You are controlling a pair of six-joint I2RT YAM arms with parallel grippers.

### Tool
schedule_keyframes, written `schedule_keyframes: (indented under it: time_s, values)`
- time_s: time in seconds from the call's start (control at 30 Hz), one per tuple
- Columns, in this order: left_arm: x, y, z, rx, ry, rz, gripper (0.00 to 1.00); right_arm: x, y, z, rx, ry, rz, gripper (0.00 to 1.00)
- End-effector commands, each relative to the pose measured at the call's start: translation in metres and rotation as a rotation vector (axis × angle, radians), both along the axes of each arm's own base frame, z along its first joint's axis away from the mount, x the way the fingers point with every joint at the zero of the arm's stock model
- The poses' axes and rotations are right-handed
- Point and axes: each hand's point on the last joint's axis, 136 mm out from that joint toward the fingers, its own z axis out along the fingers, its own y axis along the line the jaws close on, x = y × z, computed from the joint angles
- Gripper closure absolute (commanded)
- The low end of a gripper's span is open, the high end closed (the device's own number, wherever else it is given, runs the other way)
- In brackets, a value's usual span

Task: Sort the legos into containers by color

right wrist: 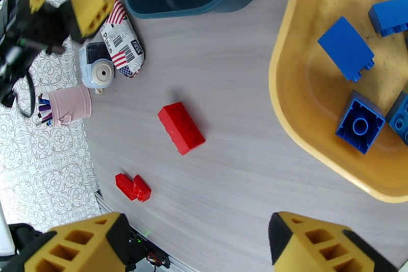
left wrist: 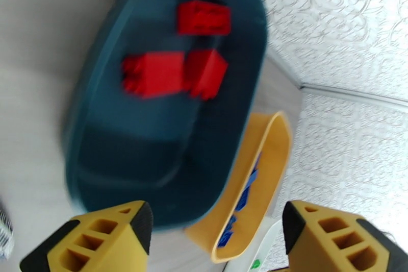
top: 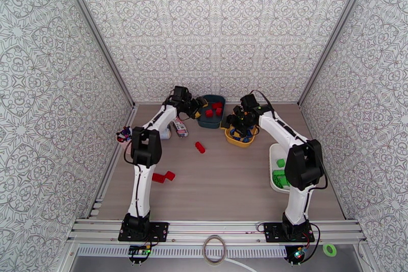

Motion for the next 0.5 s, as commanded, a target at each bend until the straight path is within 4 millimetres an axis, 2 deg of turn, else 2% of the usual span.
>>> schedule_keyframes:
  time_s: [0.0, 0.2, 0.3, 0.47]
  values:
    - [-0.041, 0.01, 0.028, 0.176, -0.031, -0.039, 0.23, -0.016, -0.014, -0.012, -0.074, 0.032, 0.01, 0.24]
    - [-0.102, 0.029, -0.005, 0.444, 0.072, -0.064, 0.22, -0.038, -0.021, -0.021, -0.122, 0.054, 0.025, 0.24]
    - [-0.125, 0.029, -0.026, 0.486, 0.13, -0.07, 0.21, -0.05, -0.021, -0.022, -0.144, 0.052, 0.036, 0.24]
    - [-0.147, 0.021, -0.055, 0.492, 0.206, -0.07, 0.21, -0.071, -0.02, -0.026, -0.173, 0.054, 0.047, 0.24]
